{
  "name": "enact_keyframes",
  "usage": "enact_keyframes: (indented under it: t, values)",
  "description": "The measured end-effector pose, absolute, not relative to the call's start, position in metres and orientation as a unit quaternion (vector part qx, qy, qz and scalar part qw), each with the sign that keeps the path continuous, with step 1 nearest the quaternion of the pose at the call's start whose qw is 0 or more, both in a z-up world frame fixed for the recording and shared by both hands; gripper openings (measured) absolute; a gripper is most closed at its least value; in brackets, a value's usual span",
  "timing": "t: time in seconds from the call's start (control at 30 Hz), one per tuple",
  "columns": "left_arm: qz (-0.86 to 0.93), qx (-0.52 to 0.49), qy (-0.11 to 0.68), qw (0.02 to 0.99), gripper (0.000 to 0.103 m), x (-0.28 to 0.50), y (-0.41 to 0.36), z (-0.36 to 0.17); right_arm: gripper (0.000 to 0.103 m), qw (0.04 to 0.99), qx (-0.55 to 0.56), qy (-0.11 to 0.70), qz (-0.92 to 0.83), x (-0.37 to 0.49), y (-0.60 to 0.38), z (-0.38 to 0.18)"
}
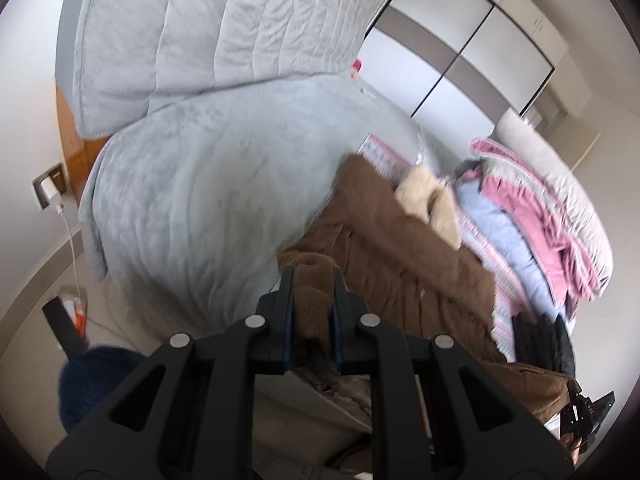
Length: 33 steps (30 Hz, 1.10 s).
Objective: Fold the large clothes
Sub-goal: 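Lift the gripped coat edge with both tools and fold it over the collar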
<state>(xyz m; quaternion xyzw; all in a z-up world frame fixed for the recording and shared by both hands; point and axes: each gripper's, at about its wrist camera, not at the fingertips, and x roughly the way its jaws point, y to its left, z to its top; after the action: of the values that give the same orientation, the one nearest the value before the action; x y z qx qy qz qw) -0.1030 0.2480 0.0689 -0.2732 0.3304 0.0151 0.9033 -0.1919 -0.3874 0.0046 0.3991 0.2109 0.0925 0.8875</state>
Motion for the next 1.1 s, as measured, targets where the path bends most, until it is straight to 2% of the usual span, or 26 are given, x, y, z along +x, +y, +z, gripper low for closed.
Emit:
enact_keyframes:
  t: [0.13, 0.3, 0.5, 0.77, 0.93, 1.1]
  values:
    - [0.02, -0.271, 0.327, 0.905, 0.017, -0.079, 0.247, 0.077, 0.008, 0.888, 0.401, 0.206, 0.092, -0.161, -0.391, 0.015]
    - [0.023, -0.266, 0.348, 0.898, 0.017, -0.034, 0.238, 0.077, 0.008, 0.865, 0.433, 0.234, 0.093, -0.104, -0.402, 0.0]
    - [0.037, -0.246, 0.331, 0.91, 0.017, 0.035, 0.225, 0.112, 0.008, 0.865, 0.435, 0.228, 0.098, -0.034, -0.418, 0.023]
    - [0.085, -0.202, 0.347, 0.912, 0.018, 0.182, 0.197, 0.131, 0.008, 0.864, 0.432, 0.246, 0.081, 0.102, -0.433, 0.044]
    - [0.133, -0.138, 0.343, 0.92, 0.018, 0.279, 0.167, 0.137, 0.008, 0.866, 0.423, 0.261, 0.057, 0.2, -0.441, 0.055]
    - [0.166, -0.089, 0.376, 0.908, 0.018, 0.384, 0.14, 0.109, 0.009, 0.842, 0.44, 0.311, 0.025, 0.309, -0.453, 0.029]
